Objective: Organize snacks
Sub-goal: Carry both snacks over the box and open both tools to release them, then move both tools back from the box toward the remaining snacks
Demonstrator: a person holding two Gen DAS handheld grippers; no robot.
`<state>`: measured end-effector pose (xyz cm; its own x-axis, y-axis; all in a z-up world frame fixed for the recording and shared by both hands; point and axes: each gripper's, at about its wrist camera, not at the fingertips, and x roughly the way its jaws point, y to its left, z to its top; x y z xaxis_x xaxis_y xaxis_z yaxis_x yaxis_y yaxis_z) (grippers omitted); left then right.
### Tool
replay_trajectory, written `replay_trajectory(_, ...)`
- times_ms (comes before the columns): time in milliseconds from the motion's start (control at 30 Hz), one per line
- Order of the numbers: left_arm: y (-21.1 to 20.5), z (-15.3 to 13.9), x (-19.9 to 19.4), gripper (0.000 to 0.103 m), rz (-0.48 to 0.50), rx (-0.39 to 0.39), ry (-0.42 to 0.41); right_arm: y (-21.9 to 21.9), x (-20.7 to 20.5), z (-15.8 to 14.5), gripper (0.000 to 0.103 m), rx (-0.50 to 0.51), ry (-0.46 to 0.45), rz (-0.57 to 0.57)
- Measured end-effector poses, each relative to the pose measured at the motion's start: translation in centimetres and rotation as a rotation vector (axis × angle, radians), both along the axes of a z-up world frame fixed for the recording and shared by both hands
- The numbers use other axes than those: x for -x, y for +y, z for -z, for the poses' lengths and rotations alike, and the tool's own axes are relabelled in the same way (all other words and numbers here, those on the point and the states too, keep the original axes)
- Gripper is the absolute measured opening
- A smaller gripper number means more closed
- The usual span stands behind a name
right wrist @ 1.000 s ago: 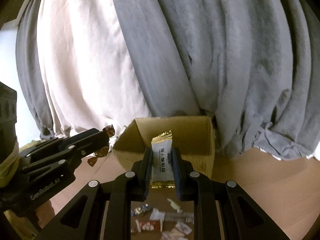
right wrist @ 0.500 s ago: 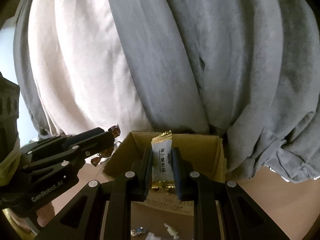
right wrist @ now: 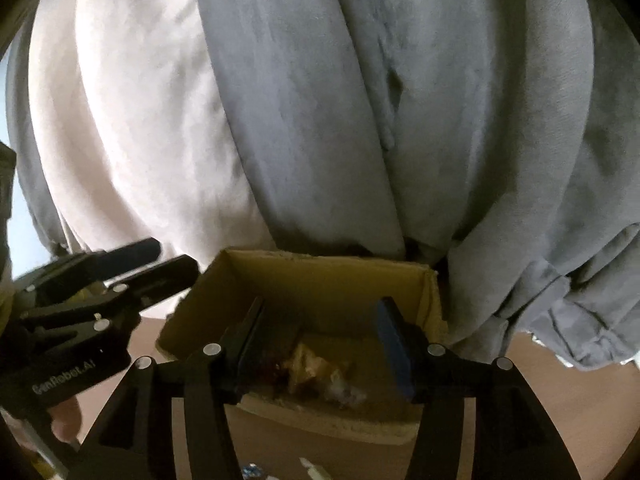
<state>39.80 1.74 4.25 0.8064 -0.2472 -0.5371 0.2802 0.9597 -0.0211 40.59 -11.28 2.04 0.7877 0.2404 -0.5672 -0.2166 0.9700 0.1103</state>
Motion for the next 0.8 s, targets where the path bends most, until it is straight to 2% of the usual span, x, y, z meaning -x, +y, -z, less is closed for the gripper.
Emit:
replay_trajectory(300, 0.5, 0.7, 5.5, 0.057, -0.024, -0.059, -0.023, -0.5, 4.9, 0.1, 0.056, -0.005, -0.026, 0.005)
replay_trajectory(800, 0.0, 4.3, 13.0, 0.057, 0.002, -0.141, -0.001, -1.5, 12.7, 3.8, 0.056, -0.022, 0.055, 0.051)
